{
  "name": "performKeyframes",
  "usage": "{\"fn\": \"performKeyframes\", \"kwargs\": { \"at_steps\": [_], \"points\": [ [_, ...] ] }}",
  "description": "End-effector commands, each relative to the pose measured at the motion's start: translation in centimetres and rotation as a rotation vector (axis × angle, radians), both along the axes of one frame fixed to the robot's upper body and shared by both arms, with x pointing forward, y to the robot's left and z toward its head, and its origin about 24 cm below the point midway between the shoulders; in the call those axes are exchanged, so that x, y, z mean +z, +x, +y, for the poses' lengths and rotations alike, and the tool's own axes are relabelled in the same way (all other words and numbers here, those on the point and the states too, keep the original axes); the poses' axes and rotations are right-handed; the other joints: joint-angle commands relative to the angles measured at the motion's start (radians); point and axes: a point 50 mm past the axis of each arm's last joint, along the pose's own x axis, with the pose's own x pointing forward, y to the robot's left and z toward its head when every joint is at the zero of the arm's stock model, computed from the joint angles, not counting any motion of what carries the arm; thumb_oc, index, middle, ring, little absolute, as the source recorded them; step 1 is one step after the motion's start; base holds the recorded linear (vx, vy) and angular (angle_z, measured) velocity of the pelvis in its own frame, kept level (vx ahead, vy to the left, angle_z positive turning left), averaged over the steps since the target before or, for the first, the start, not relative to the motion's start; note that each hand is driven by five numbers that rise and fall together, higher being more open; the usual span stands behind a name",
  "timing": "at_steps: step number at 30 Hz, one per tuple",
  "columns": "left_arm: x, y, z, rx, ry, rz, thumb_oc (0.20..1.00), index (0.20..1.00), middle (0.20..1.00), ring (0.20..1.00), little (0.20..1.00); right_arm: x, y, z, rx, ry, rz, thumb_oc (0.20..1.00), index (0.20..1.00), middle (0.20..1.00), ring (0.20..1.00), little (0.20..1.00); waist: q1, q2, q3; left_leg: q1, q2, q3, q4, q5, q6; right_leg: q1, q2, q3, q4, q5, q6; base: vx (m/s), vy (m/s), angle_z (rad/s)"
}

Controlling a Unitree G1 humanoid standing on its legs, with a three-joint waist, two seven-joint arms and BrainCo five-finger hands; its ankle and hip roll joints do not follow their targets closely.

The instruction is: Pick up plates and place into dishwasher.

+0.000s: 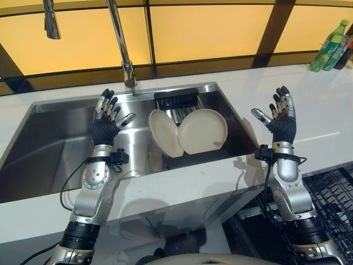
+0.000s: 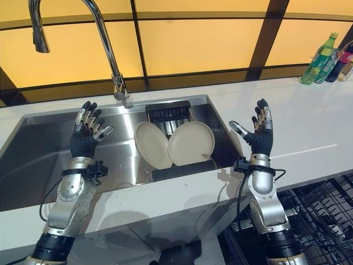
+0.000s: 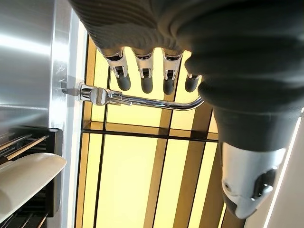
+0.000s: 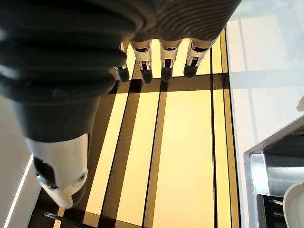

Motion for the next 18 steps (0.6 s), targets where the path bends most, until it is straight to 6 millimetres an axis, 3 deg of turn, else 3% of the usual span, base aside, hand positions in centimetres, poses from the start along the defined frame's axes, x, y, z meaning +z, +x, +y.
{"fn": "performKeyframes", "kwargs": {
  "at_steps": [1,13,18],
  "points": [
    [2.2,1.0,0.0,0.002,0.216,-0.114,1.000,1.000,1.000,1.000,1.000,1.4,-0.2,0.3,0.023,-0.008,-0.093,1.000,1.000,1.000,1.000,1.000,0.021,0.012,-0.104,0.025,0.091,0.025,0.014,-0.077,-0.049,-0.116,-0.120,0.018,0.051,0.043,0.140,0.00,0.000,0.00],
    [2.6,2.4,2.6,0.080,0.700,-0.072,1.000,1.000,1.000,1.000,1.000,1.1,-0.2,-0.3,0.051,-0.025,-0.063,1.000,1.000,1.000,1.000,1.000,-0.004,0.026,-0.114,0.028,0.091,0.044,0.011,-0.078,-0.049,-0.109,-0.119,0.035,0.039,0.043,0.142,0.02,0.018,-0.02],
    [2.5,2.3,2.8,0.059,0.917,-0.084,1.000,1.000,1.000,1.000,1.000,1.0,-0.3,-0.7,0.054,-0.031,-0.049,1.000,1.000,1.000,1.000,1.000,-0.013,0.031,-0.115,0.026,0.090,0.054,0.008,-0.075,-0.045,-0.112,-0.117,0.045,0.035,0.048,0.144,0.02,0.021,-0.03]
  ]
}}
